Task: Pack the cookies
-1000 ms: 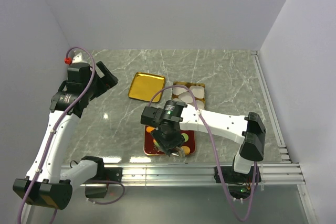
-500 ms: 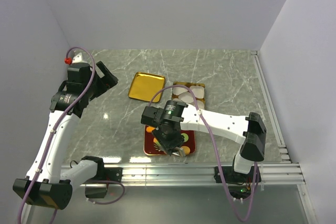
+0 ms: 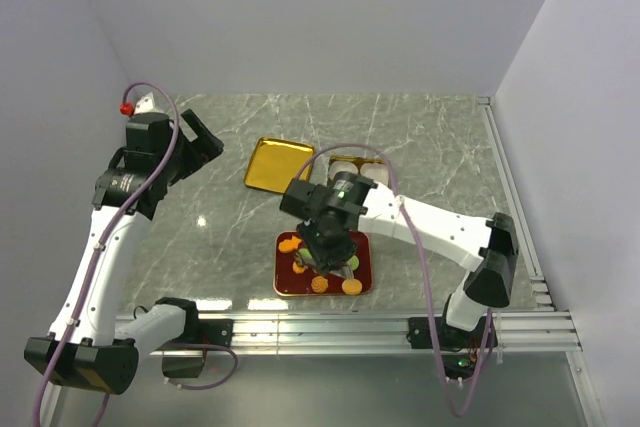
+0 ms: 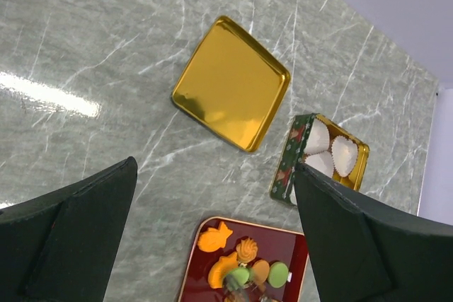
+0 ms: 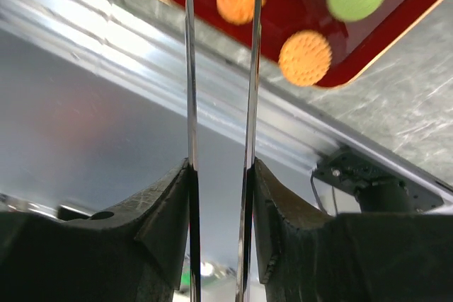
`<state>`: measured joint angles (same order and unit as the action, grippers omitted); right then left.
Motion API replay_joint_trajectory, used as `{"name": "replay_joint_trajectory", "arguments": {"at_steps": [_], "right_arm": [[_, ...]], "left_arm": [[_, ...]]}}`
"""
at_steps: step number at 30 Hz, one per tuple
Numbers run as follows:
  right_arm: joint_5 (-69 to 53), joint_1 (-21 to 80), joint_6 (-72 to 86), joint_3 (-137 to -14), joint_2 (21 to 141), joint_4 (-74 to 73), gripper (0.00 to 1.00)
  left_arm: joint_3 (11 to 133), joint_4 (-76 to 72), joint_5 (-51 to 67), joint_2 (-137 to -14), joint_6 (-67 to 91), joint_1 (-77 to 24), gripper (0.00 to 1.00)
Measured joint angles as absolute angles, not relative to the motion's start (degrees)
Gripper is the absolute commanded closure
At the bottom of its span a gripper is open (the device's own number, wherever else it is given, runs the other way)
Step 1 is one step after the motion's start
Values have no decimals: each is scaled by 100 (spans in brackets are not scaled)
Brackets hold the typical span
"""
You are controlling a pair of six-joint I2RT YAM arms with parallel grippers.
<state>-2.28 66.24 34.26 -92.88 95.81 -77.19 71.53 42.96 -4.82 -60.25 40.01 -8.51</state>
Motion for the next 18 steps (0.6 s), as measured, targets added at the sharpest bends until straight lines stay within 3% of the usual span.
{"name": "replay_joint_trajectory", "arguments": {"at_steps": [18], "right_arm": [[-130,4342,2742,-10416,9063,-7754,69]], "left_arm": [[8571,4491,-862,-6764,4016,-899,1]]}}
